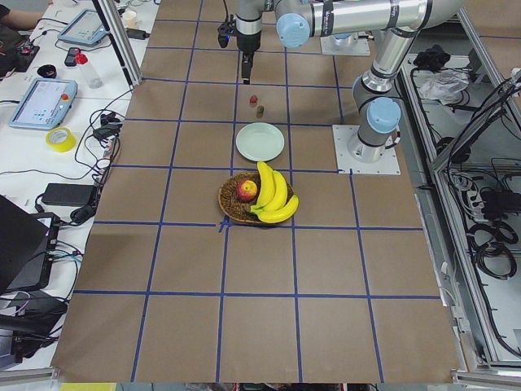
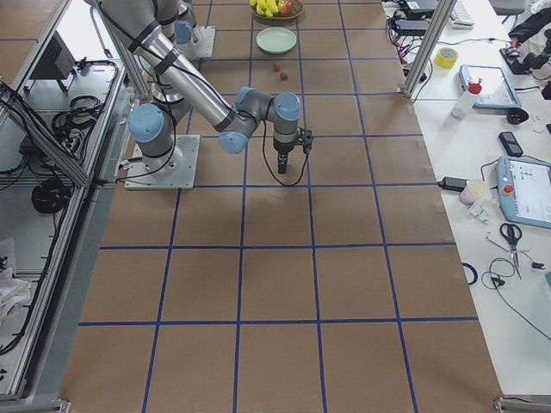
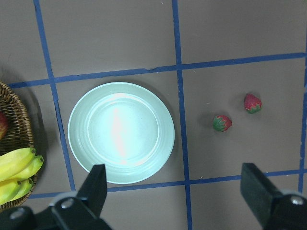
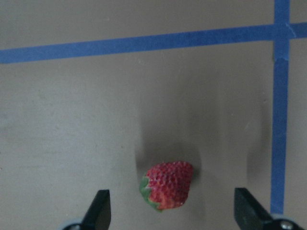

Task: Collect all strawberries into plate
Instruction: 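Reach the right gripper to the farthest strawberry and grasp it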

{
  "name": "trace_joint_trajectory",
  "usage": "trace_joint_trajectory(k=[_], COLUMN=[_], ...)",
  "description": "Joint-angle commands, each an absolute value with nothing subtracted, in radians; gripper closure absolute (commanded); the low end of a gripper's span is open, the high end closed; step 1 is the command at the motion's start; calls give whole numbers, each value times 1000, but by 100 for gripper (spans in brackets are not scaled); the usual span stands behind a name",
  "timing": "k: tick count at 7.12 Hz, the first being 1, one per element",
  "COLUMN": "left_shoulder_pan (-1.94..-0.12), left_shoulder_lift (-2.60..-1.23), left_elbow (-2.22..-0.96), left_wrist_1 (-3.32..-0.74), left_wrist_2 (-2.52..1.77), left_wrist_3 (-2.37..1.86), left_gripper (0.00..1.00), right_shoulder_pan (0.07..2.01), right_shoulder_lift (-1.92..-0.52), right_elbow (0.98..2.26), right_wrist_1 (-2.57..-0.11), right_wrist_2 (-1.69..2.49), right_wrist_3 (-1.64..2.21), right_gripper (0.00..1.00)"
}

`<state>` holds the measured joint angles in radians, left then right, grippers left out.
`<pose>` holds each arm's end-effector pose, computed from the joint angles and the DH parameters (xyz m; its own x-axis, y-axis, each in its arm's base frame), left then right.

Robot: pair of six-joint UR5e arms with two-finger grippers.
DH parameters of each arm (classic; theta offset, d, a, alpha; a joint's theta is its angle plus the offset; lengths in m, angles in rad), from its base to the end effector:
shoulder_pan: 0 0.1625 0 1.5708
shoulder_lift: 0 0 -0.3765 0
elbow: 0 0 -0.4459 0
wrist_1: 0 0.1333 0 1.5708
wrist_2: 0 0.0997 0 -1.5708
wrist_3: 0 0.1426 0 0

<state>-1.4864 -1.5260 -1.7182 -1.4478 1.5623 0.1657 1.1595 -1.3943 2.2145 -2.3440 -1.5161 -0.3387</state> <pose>-0.0894 -0.5387 0.3524 -0.9967 0.0813 0.0050 0.0812 0.9965 -0.0215 -0.0558 -0.4809 0.0602 -0.9950 0.0745 -0.0671 0.0729 0.9970 0.0262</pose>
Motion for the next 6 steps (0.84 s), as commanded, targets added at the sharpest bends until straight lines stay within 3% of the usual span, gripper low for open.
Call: trace_joint_trajectory(k=[1, 2, 3, 4, 5, 6], left_shoulder_pan=[-1486, -1486, -1486, -1486, -1486, -1486], left_shoulder_lift=[-1522, -1522, -1522, -1520, -1522, -1520], left_elbow=[-1736, -1736, -1738, -1738, -1738, -1736], left_wrist_1=[-1447, -1445, -1445, -1445, -1445, -1443], left_wrist_2=[1565, 1565, 1565, 1565, 1565, 1565], left_wrist_3=[167, 166, 167, 166, 166, 167], left_gripper=[0, 0, 0, 0, 0, 0], right_shoulder_pan=[1152, 1154, 1157, 1157, 1157, 1157], right_shoulder_lift=[-1388, -1378, -1378, -1376, -1376, -1377], right_elbow=[2229, 2230, 2230, 2230, 2227, 2221], right_wrist_1=[-2347, -2353, -2361, -2364, -2364, -2361], right_wrist_2=[-1500, -1449, -1439, -1439, -1440, -1446], right_wrist_3=[-336, -322, -298, -298, -298, -298], right_gripper=[37, 47, 48, 56, 74, 82])
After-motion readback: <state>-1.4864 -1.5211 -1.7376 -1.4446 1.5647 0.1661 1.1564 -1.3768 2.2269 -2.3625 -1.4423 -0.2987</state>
